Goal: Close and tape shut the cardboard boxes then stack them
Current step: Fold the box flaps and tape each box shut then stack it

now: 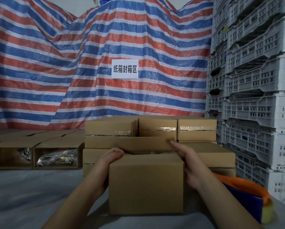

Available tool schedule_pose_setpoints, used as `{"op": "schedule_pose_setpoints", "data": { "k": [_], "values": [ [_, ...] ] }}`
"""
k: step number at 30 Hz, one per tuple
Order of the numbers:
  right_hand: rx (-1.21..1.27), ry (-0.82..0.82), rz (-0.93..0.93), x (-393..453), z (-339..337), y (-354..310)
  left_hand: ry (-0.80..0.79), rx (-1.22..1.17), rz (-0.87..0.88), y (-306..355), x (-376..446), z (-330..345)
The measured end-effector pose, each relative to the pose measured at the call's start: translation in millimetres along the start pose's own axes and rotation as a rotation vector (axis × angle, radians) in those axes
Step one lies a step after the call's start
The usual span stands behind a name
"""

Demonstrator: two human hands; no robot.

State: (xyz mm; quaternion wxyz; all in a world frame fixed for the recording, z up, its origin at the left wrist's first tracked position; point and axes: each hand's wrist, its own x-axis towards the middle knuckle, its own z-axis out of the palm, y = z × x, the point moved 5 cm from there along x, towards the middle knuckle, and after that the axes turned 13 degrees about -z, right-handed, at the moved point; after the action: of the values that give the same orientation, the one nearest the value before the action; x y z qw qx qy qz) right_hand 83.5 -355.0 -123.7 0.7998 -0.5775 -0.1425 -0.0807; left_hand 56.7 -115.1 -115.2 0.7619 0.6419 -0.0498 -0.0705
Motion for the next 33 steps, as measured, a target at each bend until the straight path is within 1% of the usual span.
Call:
{"op": "schedule_pose_setpoints", "data": {
  "k": [5, 7, 11, 14, 19, 25, 29, 31, 33],
  "values": [
    [-0.12, -0.114, -0.075, -1, 2, -8, 0.027, -0.019, 0.02, 0, 1, -1],
    [-0.107, -0.118, -0.071, -1, 1, -8, 0.036, -0.058, 0.072, 2, 1, -2],
    [-0.086, -0.124, -0.064, -2, 1, -8, -0.001, -0.11, 0.213, 9, 0, -3],
    [-0.051, -0.124, -0.086, -3, 2, -10, 0.065, -0.097, 0.203, 6, 4, -10],
    [-0.068, -0.151, -0.128, -4, 8, -13, 0.144, 0.066, 0.114, 1, 4, -13],
    [-0.026, -0.067, -0.07, -3, 7, -8, 0.16, 0.057, 0.092, 3, 4, -9],
    [-0.147, -0.053, -0.079, -3, 7, -11, 0.165, 0.075, 0.091, 4, 1, -8],
    [-0.168, -0.059, -0.069, -5, 6, -12, 0.161, 0.125, 0.094, 5, 0, -8],
    [-0.18, -0.065, -0.061, -7, 7, -14, 0.152, 0.233, 0.094, 11, -2, -10]
  ]
}}
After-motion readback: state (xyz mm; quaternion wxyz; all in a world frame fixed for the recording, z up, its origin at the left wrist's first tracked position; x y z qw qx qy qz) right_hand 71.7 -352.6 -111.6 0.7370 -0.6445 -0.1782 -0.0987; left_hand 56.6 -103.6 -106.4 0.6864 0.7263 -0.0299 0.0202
